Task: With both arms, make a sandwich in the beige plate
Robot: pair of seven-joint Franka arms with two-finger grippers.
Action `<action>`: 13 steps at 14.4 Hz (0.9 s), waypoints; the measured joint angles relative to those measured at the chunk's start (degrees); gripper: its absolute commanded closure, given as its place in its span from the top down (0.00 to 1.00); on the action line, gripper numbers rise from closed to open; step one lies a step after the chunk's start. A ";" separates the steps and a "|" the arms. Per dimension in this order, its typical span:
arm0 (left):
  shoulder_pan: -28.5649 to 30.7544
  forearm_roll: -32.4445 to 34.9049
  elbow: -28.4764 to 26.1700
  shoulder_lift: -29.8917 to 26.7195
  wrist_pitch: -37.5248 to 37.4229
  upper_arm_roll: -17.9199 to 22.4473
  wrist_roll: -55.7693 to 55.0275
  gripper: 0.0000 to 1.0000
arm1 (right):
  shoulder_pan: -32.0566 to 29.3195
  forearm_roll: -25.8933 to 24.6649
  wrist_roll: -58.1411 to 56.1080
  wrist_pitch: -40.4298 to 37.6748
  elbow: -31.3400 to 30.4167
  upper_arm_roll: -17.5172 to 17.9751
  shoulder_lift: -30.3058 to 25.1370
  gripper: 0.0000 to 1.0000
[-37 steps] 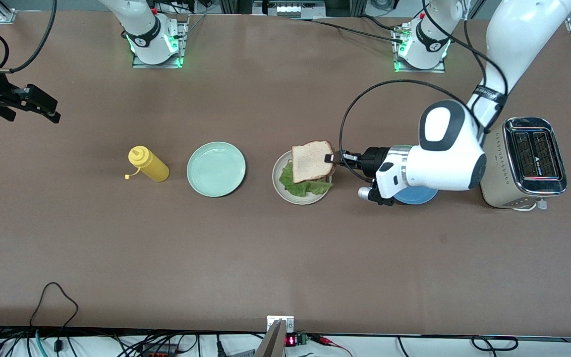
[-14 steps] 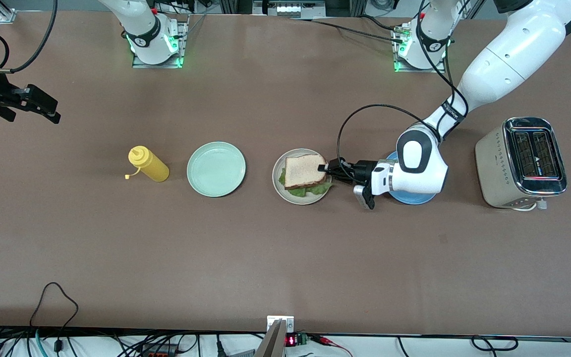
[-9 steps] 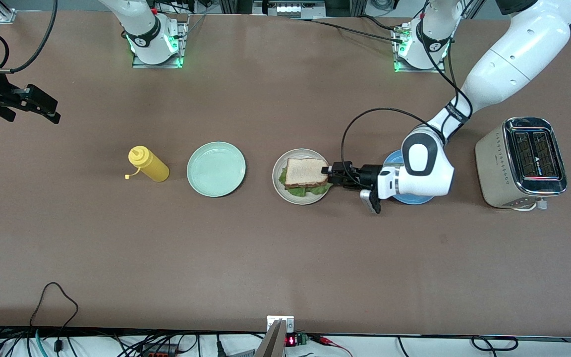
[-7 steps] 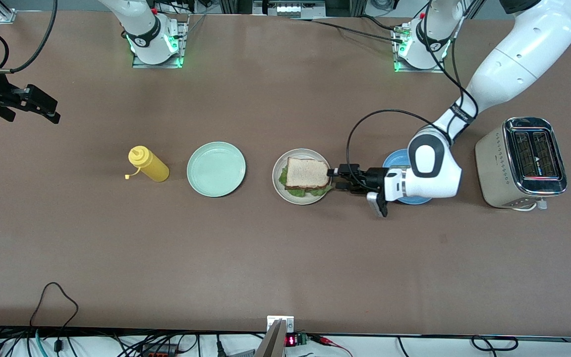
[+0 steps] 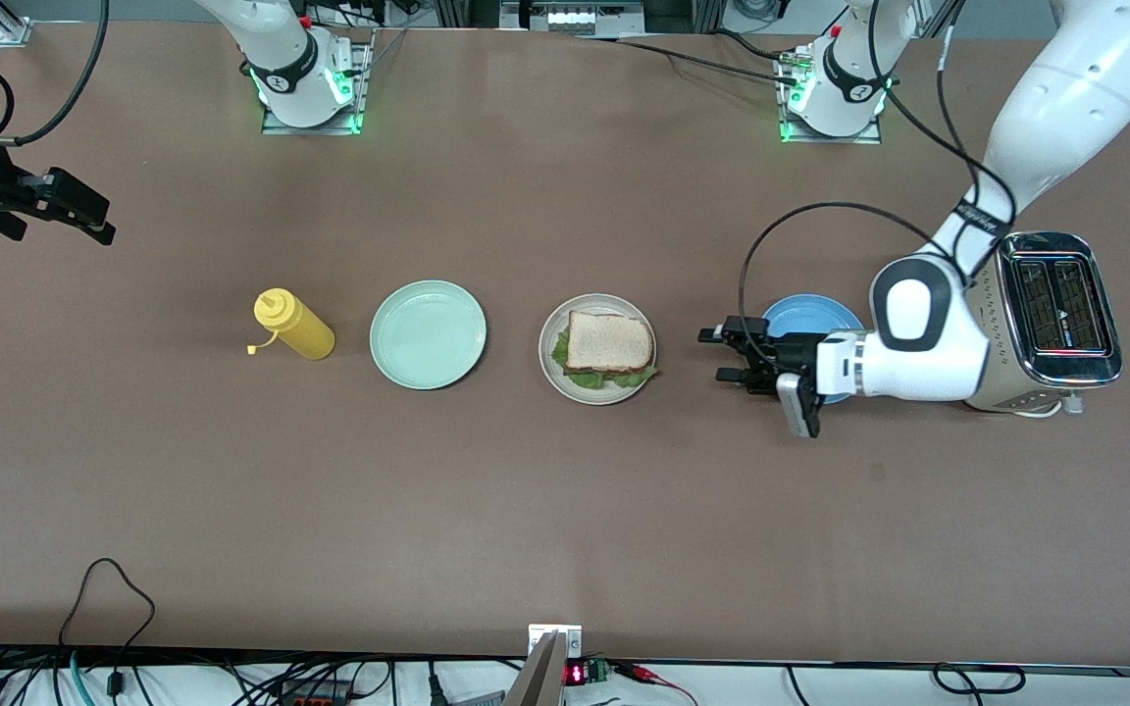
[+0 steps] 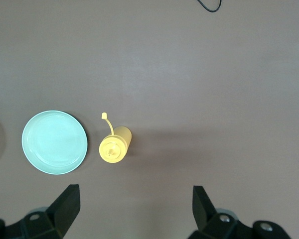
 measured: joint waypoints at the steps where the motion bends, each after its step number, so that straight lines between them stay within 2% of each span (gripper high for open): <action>1: 0.72 2.52 0.08 -0.99 -1.54 0.17 -0.78 1.00 | -0.03 0.00 0.00 0.00 0.00 0.00 0.00 1.00; 9: 2.85 25.94 8.37 -2.37 -18.37 0.32 -17.46 1.00 | -0.78 -0.01 0.00 0.03 0.00 1.06 0.00 1.00; 13: 2.85 33.37 11.79 -3.32 -24.82 0.30 -23.28 1.00 | -0.74 -0.01 0.00 0.03 0.00 1.22 0.00 1.00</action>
